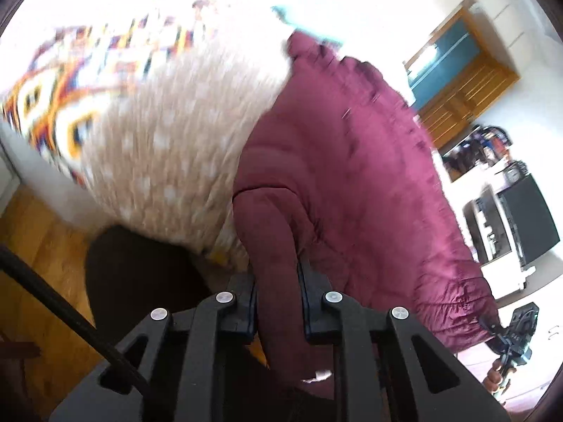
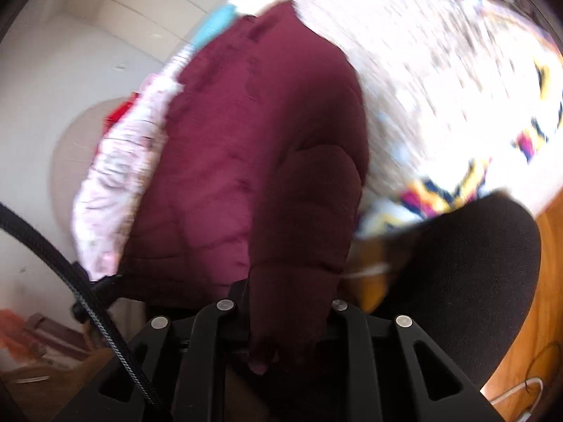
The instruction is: Fold large clothes
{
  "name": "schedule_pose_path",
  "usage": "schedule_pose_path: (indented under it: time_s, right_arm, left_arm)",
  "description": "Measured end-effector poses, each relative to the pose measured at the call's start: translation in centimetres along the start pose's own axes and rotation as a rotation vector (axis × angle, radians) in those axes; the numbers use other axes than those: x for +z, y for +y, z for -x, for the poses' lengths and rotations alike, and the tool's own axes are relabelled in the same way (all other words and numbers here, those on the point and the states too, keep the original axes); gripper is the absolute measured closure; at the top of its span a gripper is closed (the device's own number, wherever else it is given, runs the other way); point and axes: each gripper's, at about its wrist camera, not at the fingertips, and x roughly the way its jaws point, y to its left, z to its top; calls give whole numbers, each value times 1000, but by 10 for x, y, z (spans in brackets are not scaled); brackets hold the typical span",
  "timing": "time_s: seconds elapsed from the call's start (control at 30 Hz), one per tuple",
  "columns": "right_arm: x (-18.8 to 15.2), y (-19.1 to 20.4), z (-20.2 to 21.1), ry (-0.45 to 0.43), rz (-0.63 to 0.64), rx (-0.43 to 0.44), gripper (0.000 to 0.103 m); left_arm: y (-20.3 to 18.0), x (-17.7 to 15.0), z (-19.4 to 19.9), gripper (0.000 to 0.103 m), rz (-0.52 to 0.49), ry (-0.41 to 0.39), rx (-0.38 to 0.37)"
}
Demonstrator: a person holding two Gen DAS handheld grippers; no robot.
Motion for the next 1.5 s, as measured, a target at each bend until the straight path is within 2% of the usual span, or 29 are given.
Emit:
schedule_pose_path:
  time_s: [0.1,0.17,0.3,0.43,0.53,0.7,0.77,0.87,0.93,1.0,1.03,1.13,1.2,1.23,1.37,1.5]
  right_arm:
    - [26,32,25,-71,68,57,83]
    - [53,54,33,-117,119,76,84]
    - [127,83,14,-178,198,20,84]
    - [202,85,-31,-195,168,-34,84]
    - [243,76,-69,-188,123,-106,84]
    - [290,45,-133,-141,59,-255,84]
    - [300,33,-156,-107,45,-303,84]
    - [307,13,-185,-65,33,-354,84]
    - [310,2,-194,-62,22,-354,84]
    - [313,-6,-199,-63,6,-339,84]
    - [315,-9,-200,-60,2,-332,84]
    - [317,-15,-200,-53,-16,-305,83]
    - [318,-14,-196,-54,-19,-271,77]
    - [320,-12,-194,-59,-22,-244,69]
    - [325,0,-161,-152,-39,-129,37]
    - [327,14,-127,-192,-5,-59,32]
  left_arm:
    - [-20,29,27,86,-34,-71,-41]
    - [-42,60,33,86,-80,-105,-42]
    - [-76,127,12,86,-134,-130,-34]
    - [-105,191,-47,86,-142,-105,64]
    - [-109,226,-99,86,-98,-69,126]
    - [-97,251,-167,82,-28,-24,217]
    - [-89,257,-191,80,-5,8,260]
    - [-79,263,-208,74,9,33,271]
    - [-75,268,-212,71,6,37,247]
    - [-72,272,-210,60,8,25,232]
    - [-70,274,-206,51,12,5,230]
    - [-56,282,-190,43,60,-37,144]
    - [-47,284,-181,38,106,-46,80]
    - [-42,285,-177,37,122,-48,62]
    - [-38,286,-168,37,80,-32,86]
    - [-33,282,-161,36,50,-7,61]
